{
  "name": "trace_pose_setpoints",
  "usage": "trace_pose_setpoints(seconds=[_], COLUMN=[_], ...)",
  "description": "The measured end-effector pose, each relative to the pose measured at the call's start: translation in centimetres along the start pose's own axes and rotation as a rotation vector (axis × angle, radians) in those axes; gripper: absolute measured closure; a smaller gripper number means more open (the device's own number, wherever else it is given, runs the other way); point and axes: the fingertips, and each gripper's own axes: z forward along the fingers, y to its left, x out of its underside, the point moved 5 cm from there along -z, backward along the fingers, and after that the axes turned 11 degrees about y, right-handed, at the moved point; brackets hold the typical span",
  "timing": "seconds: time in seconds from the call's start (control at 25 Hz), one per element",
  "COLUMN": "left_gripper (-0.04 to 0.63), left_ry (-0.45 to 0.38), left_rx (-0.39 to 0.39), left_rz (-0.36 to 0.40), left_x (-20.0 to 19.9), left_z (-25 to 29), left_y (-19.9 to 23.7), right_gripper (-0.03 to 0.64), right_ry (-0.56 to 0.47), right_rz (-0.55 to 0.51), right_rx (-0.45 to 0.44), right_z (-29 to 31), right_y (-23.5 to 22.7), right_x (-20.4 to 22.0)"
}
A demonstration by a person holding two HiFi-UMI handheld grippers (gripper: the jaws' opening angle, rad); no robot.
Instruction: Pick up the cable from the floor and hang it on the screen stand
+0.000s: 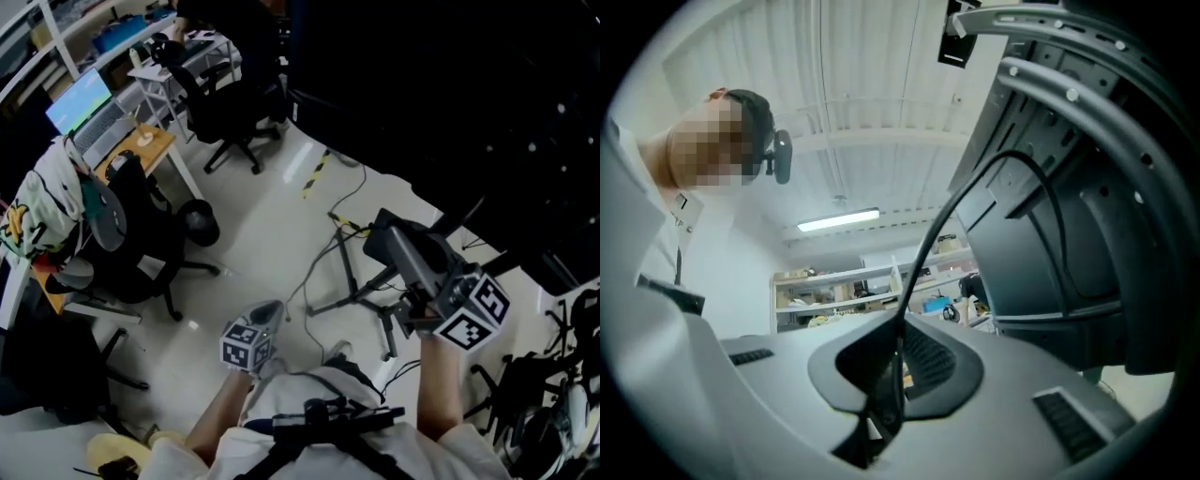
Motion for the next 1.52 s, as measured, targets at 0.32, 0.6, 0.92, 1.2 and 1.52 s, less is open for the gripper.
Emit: trace_pose_setpoints(seconds=[0.32, 0.6, 0.92, 1.2, 1.52], left_gripper=[0.469, 0.409, 0.385, 0.385, 0.386], left_ry=[0.02, 0.075, 0.127, 0.188, 0.234], left_rx=[-0.053, -0.054, -0.095, -0.047, 0.019], left_rz=[0.005, 0.117, 0.163, 0.208, 0.18], left_x=[1.3, 1.4, 0.7, 1.9, 4.0], left_z=[0.4, 3.9, 7.4, 9.1, 9.6], left_y=[2.1, 1.3, 1.4, -1.1, -3.0], right_gripper=[0.588, 0.588, 0.589, 0.591, 0.591], right_ry=[-0.089, -0.222, -0.309, -0.365, -0.388], right_rz=[-0.007, -0.003, -0.012, -0.008, -0.011], right_rx=[-0.04, -0.081, -0.107, -0.125, -0.127], right_z=[2.9, 1.5, -0.7, -2.5, -3.8], right_y=[3.8, 5.0, 5.2, 4.9, 4.6], right_x=[-7.0, -12.7, -17.0, -19.5, -20.9])
